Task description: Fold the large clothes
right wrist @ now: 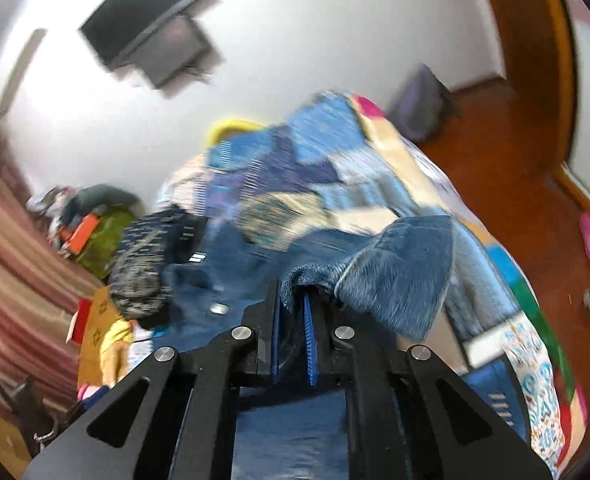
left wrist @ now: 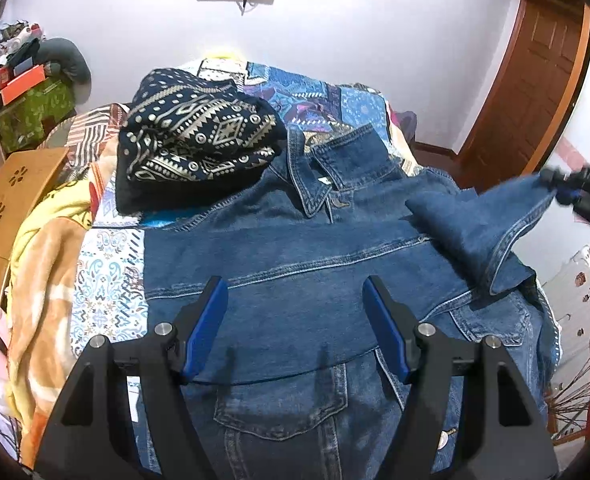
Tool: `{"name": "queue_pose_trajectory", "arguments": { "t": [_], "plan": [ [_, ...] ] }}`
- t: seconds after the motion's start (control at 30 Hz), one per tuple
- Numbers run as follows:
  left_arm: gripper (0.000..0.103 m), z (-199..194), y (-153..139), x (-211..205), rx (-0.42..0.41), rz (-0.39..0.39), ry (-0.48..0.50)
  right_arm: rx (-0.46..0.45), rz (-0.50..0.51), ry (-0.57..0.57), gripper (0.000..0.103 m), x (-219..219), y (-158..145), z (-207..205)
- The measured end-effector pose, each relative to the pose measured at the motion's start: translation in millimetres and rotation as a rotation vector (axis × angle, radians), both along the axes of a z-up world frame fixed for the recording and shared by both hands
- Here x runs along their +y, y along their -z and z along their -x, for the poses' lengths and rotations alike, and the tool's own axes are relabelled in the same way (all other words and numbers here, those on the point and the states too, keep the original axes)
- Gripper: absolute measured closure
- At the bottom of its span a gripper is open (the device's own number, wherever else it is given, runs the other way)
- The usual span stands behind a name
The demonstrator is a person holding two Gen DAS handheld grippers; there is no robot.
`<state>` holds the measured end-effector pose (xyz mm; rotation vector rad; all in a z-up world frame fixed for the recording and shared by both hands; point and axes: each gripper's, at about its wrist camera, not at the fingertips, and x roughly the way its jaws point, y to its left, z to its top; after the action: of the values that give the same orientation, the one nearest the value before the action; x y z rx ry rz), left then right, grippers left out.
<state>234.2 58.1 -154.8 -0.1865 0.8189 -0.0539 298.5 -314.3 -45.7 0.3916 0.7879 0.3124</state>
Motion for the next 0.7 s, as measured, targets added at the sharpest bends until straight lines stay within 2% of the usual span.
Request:
{"name": "queue_pose_trajectory", "arguments": {
  "t": [0.1, 0.23, 0.3, 0.43, 0.53, 0.6, 0.7],
  "plan": [
    [0.034, 4.5, -5.3, 6.3, -0.015, -0.002, -0.007, -0.066, 0.009, -0.096, 0.094, 36.8, -20.7, 4.4],
    [0.034, 13.2, -11.8, 15.9, -0.038, -0.011, -0.024, -0.084, 0.029, -0.263, 0.094, 95.6, -29.8, 5.9],
    [0.034, 18.7, -14.1, 22.1, -0.047, -0.008, -0.032, -0.066, 0.037, -0.335, 0.094, 120.5, -23.4, 6.7],
    [0.034, 27.7, -14.4, 34.5, -0.048, 0.0, -0.055, 0.028, 0.109, -0.494, 0.094, 184.7, 8.7, 10.9],
    [0.034, 32.7, -11.4, 45.3, -0.036, 0.004, -0.076, 0.111, 0.217, -0.576, 0.094, 223.8, 37.7, 15.0],
    [0.034, 35.4, -9.6, 50.2, -0.033, 0.005, -0.088, 0.132, 0.252, -0.627, 0.094, 238.7, 48.5, 22.8],
    [0.034, 38.8, -5.6, 57.8, -0.024, 0.014, -0.107, 0.127, 0.28, -0.684, 0.093, 249.6, 48.3, 32.1]
  ]
}}
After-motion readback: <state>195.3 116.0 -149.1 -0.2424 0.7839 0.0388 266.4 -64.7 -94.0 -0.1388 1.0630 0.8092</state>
